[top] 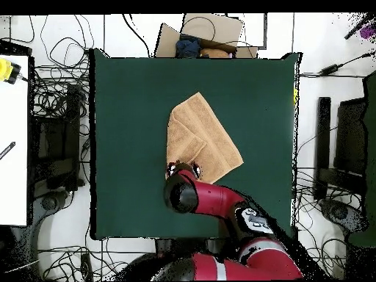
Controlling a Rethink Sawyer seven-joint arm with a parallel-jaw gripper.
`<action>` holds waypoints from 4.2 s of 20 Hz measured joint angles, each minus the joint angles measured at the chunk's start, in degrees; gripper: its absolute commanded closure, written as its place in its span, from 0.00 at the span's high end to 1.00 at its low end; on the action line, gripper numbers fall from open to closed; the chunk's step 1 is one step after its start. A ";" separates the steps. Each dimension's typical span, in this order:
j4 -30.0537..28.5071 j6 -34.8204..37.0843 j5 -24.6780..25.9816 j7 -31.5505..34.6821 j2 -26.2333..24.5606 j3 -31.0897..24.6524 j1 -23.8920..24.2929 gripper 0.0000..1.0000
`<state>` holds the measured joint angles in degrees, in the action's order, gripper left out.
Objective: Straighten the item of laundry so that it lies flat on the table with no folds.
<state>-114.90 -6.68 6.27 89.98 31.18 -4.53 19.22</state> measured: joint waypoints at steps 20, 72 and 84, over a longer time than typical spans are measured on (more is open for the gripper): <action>3.98 1.38 0.15 0.00 -1.55 0.03 1.48 1.00; 14.73 9.49 -0.78 0.00 -7.22 7.12 -8.32 0.00; 14.55 12.80 -3.96 0.00 -1.92 9.47 -14.58 0.00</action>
<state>-100.35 6.11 2.32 89.98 29.26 4.94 4.64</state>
